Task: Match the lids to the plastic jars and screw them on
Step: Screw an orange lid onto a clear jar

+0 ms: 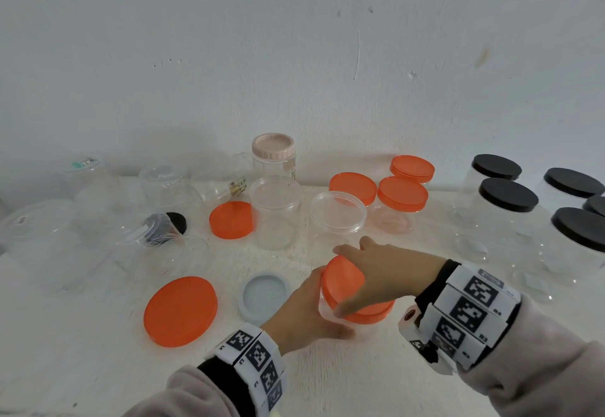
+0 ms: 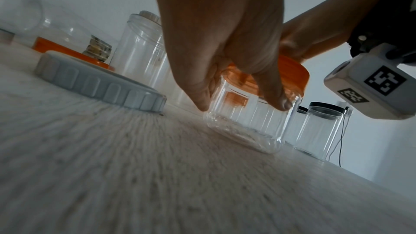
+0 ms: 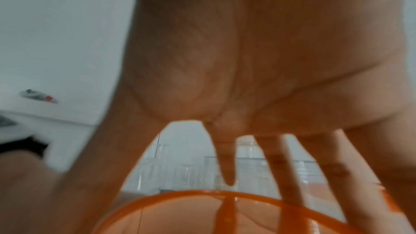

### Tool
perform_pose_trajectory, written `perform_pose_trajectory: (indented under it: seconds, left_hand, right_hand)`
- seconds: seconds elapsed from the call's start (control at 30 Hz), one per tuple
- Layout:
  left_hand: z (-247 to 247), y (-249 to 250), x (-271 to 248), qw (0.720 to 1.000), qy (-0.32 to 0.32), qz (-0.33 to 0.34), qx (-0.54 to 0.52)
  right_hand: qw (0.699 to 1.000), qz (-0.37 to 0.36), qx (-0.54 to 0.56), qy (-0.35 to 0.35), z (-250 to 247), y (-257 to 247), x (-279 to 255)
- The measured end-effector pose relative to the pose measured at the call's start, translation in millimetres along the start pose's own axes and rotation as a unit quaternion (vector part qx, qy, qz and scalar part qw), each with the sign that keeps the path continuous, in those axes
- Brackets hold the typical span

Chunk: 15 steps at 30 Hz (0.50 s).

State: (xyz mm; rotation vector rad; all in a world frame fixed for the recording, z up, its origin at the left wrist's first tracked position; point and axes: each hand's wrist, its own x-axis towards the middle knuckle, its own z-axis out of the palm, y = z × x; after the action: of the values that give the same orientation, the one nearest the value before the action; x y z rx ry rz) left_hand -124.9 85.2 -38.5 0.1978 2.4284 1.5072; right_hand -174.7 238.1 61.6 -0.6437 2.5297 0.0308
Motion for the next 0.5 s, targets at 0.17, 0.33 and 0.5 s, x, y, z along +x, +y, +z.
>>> perform_pose_trajectory:
  seconds: [0.17, 0.33, 0.5]
  left_hand:
    - [-0.1, -3.4, 1.2, 1.0, 0.005, 0.008, -0.001]
    - [0.5, -6.3, 2.5, 1.0, 0.004, 0.006, -0.011]
    - [0.6, -6.0, 2.3, 1.0, 0.002, 0.006, -0.015]
  right_hand:
    - [0.998, -0.057, -0.01, -0.027, -5.7, 0.3, -2.6]
    - [1.0, -0.021, 0.001, 0.022, 4.1, 0.6, 2.1]
    - [0.999, -0.005, 0.024, 0.022, 6.6, 1.3, 2.4]
